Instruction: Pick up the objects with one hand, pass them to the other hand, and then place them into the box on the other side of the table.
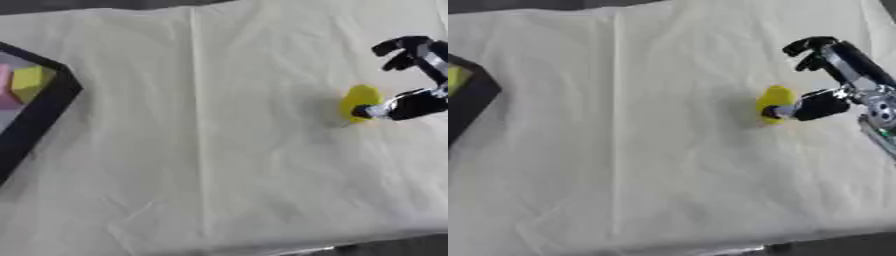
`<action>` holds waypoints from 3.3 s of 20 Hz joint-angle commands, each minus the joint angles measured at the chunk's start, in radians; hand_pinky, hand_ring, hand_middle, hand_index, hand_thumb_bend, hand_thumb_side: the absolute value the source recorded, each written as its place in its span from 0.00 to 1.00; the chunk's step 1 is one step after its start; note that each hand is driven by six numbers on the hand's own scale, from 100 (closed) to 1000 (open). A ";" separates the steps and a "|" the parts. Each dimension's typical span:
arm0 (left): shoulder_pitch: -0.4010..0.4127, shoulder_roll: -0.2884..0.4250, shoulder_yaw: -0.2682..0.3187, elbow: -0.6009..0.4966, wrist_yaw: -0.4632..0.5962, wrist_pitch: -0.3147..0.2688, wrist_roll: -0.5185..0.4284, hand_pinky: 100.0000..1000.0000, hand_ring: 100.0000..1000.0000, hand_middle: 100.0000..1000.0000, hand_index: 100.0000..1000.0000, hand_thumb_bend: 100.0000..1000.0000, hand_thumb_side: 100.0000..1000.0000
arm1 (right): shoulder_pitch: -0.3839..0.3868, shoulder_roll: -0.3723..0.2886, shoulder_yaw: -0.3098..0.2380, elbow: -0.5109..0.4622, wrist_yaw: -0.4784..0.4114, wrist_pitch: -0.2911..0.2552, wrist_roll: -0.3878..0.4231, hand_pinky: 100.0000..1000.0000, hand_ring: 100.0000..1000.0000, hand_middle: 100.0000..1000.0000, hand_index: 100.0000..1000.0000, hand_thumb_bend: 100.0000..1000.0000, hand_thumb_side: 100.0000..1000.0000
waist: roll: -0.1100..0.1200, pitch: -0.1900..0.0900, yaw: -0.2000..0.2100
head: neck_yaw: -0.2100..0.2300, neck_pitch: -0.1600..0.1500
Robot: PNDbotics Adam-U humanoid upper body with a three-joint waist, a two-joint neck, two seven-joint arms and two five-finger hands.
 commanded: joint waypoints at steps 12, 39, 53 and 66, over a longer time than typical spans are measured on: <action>-0.005 0.024 0.007 -0.013 -0.004 0.000 0.002 0.78 0.62 0.55 0.73 0.00 0.48 | 0.013 -0.026 -0.016 -0.021 0.052 0.086 0.046 0.74 0.68 0.71 0.77 0.61 0.15 | -0.001 -0.004 -0.001 | -0.002 -0.008; 0.000 0.012 0.004 -0.013 -0.011 0.004 -0.008 0.78 0.62 0.55 0.73 0.00 0.49 | -0.024 -0.013 0.043 0.099 0.091 0.124 0.093 0.77 0.73 0.68 0.75 0.49 0.09 | 0.005 0.004 0.005 | -0.012 -0.003; 0.003 0.008 0.003 -0.014 -0.011 0.005 -0.011 0.78 0.62 0.55 0.72 0.00 0.49 | -0.044 -0.005 0.069 0.153 0.041 0.124 0.105 0.74 0.62 0.51 0.62 0.33 0.00 | 0.008 0.007 0.009 | -0.009 -0.001; 0.004 0.009 0.002 -0.013 -0.011 0.003 -0.014 0.78 0.62 0.54 0.73 0.00 0.49 | -0.039 -0.001 0.067 0.151 -0.042 0.078 0.092 0.68 0.46 0.30 0.45 0.26 0.00 | 0.008 0.006 0.011 | -0.007 -0.001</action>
